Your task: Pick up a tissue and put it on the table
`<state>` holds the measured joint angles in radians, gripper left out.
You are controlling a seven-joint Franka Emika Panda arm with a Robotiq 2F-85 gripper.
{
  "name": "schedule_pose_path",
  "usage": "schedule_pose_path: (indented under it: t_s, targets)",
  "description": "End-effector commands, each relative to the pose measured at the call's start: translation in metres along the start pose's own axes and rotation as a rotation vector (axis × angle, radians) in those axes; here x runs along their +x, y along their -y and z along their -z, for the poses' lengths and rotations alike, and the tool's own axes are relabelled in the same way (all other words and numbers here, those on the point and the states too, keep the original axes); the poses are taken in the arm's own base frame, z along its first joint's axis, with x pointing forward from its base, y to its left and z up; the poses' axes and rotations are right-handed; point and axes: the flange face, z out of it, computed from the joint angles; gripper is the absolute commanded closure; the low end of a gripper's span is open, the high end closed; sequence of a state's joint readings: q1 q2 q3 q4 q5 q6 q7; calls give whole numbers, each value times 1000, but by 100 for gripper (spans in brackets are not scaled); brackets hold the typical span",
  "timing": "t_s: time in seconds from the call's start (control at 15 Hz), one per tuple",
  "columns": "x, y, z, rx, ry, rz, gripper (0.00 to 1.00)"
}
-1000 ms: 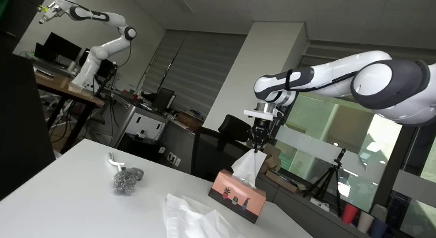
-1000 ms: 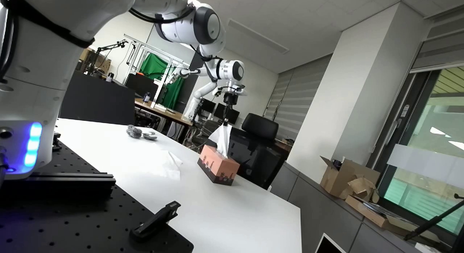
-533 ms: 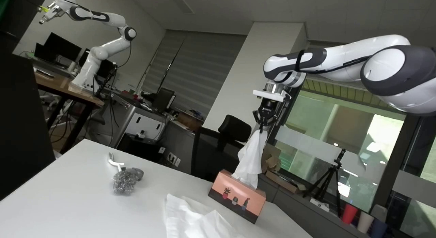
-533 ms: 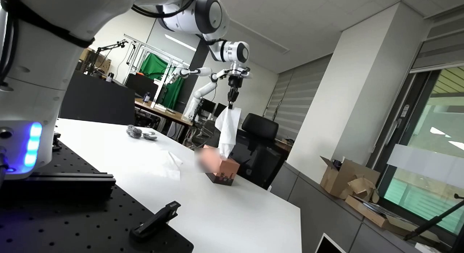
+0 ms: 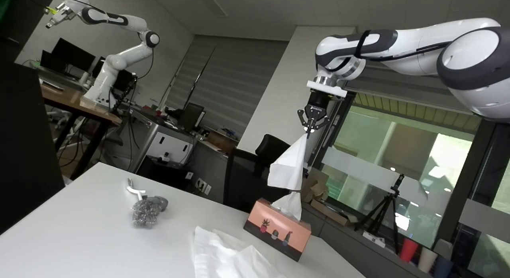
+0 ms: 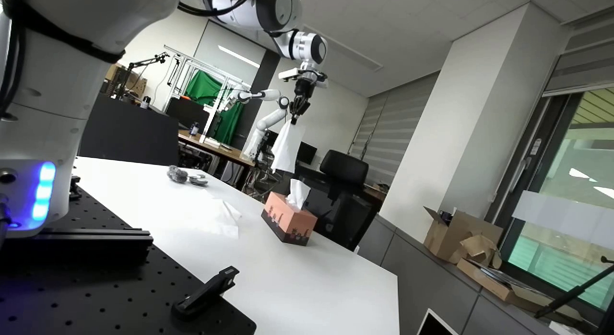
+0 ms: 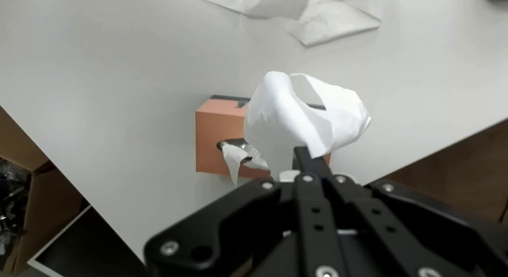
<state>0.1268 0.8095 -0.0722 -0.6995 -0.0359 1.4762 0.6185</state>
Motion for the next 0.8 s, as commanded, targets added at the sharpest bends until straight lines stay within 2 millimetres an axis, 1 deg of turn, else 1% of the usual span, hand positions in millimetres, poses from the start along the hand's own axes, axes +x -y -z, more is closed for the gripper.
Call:
schedule_pose_path:
  t_s: [0.0,0.27,0.4,0.6,0.73]
  targets:
    - [-26,12,-17,-60,124,142,100]
    - [-49,31,-63,-100,282,315,100]
    - [-60,35,-90,-143,376,383,100]
    - [-75,31,-126,-242,528,449,100]
    - [-85,23,-142,-303,633,498,100]
